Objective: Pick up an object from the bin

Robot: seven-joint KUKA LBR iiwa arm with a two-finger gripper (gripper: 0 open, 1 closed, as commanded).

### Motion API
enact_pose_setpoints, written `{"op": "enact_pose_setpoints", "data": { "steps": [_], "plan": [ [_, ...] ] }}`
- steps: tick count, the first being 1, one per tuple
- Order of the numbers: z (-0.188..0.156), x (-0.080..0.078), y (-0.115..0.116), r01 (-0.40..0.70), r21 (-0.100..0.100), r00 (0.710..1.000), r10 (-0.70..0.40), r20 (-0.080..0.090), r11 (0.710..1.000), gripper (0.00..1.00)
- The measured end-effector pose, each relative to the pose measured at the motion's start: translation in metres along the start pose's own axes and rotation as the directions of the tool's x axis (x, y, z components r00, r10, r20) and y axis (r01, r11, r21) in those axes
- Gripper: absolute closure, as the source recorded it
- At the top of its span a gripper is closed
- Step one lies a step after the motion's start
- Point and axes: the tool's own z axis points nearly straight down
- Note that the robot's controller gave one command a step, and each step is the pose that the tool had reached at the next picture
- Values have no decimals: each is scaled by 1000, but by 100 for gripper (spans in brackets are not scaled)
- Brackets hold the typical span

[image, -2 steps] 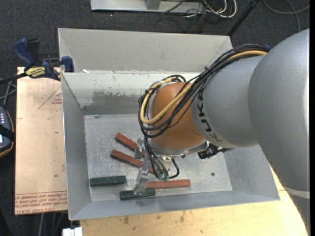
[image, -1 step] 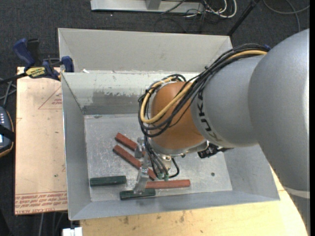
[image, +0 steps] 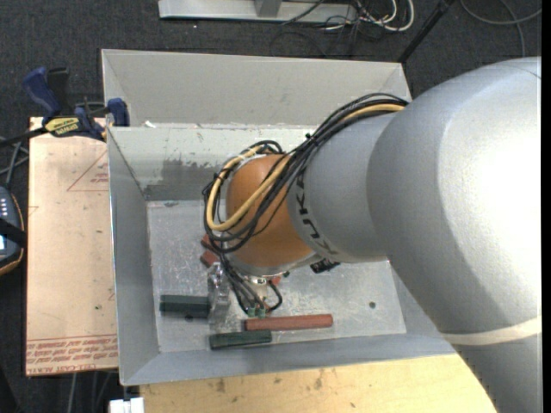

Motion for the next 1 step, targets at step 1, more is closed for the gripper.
{"op": "enact_pose_setpoints", "data": {
  "steps": [1],
  "plan": [
    [0, 0, 0, 0, 0, 1000, 0, 0, 1000, 100]
  ]
}}
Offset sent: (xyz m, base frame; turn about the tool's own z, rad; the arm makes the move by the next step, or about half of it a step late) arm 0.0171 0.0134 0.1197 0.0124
